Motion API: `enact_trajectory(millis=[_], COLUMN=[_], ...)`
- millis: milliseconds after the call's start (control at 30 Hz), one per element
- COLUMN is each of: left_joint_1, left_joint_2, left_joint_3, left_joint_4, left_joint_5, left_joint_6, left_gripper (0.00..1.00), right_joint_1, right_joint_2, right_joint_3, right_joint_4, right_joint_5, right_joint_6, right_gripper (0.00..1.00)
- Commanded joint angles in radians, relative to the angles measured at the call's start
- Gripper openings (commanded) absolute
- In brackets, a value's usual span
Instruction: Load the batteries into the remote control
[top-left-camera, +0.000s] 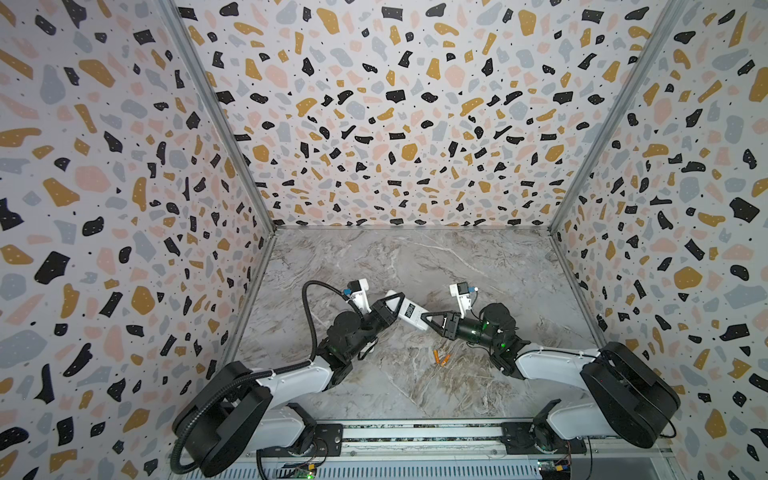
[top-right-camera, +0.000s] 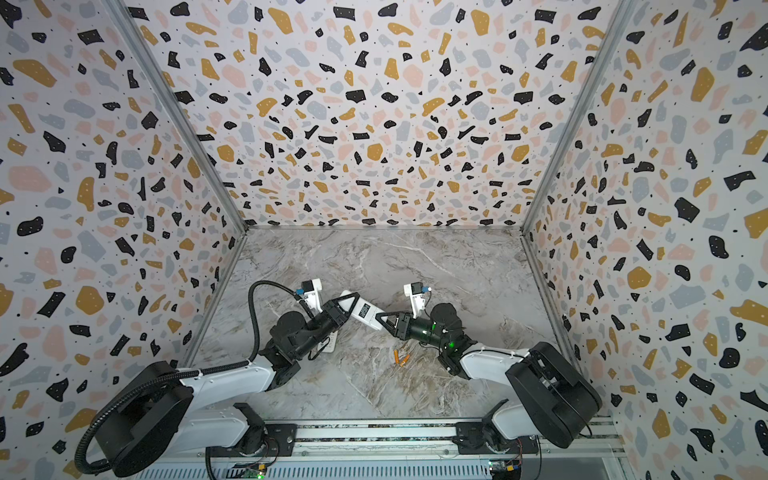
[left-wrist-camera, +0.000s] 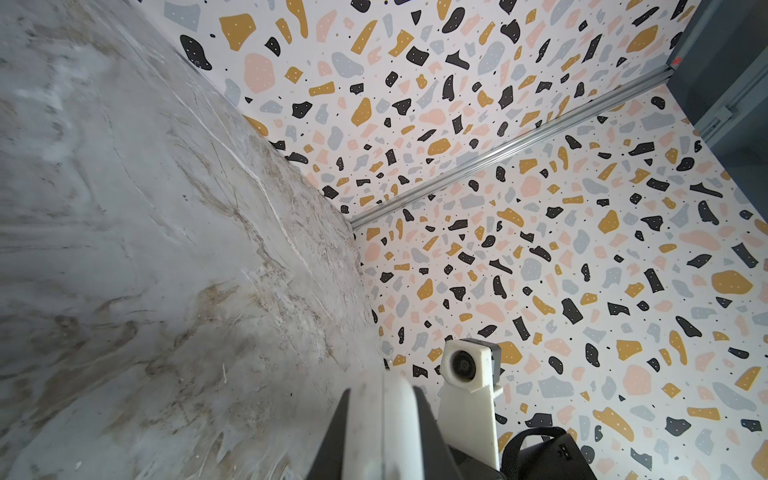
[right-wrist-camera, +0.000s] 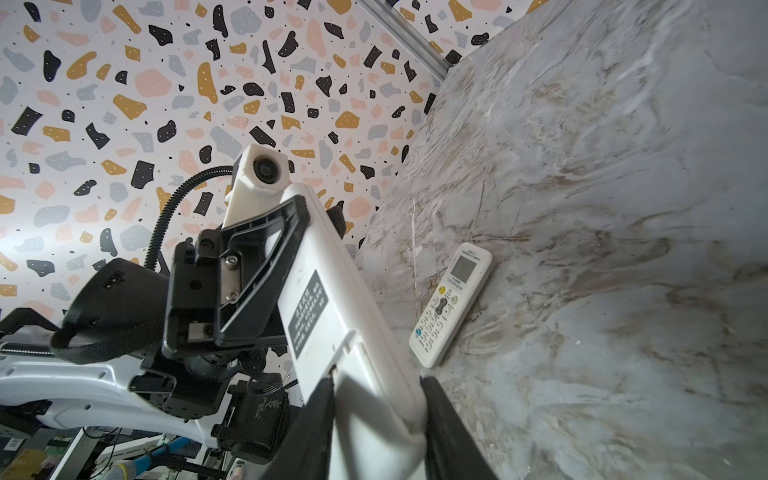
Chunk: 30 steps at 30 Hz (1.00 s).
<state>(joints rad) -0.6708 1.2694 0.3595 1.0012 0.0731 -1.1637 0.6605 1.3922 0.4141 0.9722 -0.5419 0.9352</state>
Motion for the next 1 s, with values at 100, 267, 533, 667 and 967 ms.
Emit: enact_trajectory(millis=[100,267,533,667,967], left_joint_1=[-0.004,-0.004,-0.004,-0.004,-0.005], left_joint_2=[0.008,0.045,0.108,0.164,0.260], left_joint_3=[-0.003,0.001,0.018,0.037,0.071], left_joint_4=[0.060,0.077,0.084,0.099,0.087], left_joint_5=[-0.012,-0.009,-0.017,-0.010,-0.019], left_joint_6=[0.032,0.039,0.083,0.101,0.169], left_gripper=[0.00,0.00,0.00,0.00,0.00], right_joint_1=[-0.005,-0.010,-0.024,-0.047,-0.079], right_joint_2=[-0.018,-0.019,-0.032,-0.031,-0.016], right_joint_3=[-0.015,-0.019,-0.036,-0.063,-0.093], right_joint_4=[0.006,0.001,-0.028,-0.042,-0.088], right_joint_5=[-0.015,-0.015,0.005,0.035,0.055], right_joint_6=[-0.020,-0.021,-0.035,-0.035,-0.080], right_gripper=[0.34,0.34,0.58,0.67,0.68])
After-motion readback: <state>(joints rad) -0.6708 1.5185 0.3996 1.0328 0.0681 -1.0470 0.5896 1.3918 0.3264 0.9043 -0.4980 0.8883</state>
